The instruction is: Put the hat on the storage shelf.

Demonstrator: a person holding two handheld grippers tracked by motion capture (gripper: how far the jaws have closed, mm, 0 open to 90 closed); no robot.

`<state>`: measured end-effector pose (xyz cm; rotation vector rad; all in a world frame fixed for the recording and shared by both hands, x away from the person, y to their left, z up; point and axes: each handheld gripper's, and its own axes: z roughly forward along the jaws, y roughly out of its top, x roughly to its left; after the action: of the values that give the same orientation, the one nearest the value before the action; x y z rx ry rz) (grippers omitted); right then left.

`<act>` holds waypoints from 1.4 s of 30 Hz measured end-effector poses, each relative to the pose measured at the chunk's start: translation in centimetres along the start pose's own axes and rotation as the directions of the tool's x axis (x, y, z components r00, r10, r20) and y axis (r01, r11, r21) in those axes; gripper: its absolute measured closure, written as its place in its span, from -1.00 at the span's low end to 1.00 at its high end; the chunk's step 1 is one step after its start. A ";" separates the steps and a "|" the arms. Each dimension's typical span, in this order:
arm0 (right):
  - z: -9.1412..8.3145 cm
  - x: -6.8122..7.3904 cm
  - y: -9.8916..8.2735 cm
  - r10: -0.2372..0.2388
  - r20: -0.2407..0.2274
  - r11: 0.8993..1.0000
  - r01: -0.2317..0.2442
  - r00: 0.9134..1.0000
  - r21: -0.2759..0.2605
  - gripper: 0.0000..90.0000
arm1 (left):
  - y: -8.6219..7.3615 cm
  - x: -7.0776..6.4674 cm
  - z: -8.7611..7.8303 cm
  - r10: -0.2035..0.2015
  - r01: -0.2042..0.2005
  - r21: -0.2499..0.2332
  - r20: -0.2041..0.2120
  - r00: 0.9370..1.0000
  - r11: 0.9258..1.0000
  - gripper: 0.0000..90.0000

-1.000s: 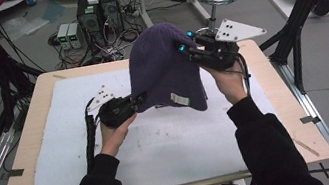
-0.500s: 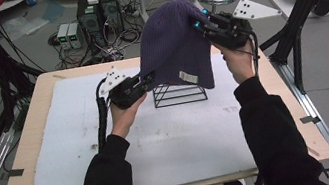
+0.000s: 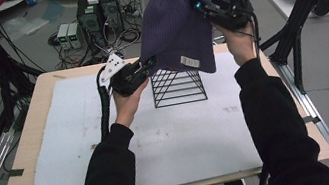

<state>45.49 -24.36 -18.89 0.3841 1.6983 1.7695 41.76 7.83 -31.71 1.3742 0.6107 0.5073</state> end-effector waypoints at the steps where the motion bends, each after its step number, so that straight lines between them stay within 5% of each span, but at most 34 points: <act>1: 0.1 -0.1 0.2 -0.004 0.005 1.000 0.004 1.000 0.003 0.65 | 0.2 0.0 0.1 0.000 0.000 -0.004 -0.001 1.000 1.000 0.82; 9: 0.6 -1.1 0.9 -0.031 0.026 0.999 0.031 0.999 0.009 0.65 | 0.9 0.5 1.0 0.002 -0.002 -0.021 -0.007 1.000 1.000 0.79; 26: 1.7 -2.5 -1.3 -0.064 0.048 0.993 0.058 0.997 0.106 0.64 | -1.6 1.0 3.1 0.002 -0.001 0.051 -0.008 1.000 0.999 0.77; 34: 1.4 -2.3 -2.2 -0.045 0.011 0.989 0.043 0.999 0.144 0.62 | -2.9 0.9 2.8 0.017 -0.018 0.096 0.004 1.000 0.995 0.78; 42: 1.9 -1.0 -2.4 -0.012 -0.044 0.972 0.022 0.999 0.235 0.62 | -4.1 0.9 2.5 0.027 -0.028 0.137 0.008 1.000 0.990 0.78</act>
<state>48.03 -23.60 -20.79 0.4359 1.9433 1.5769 44.04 6.00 -35.62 1.5152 0.6315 0.4902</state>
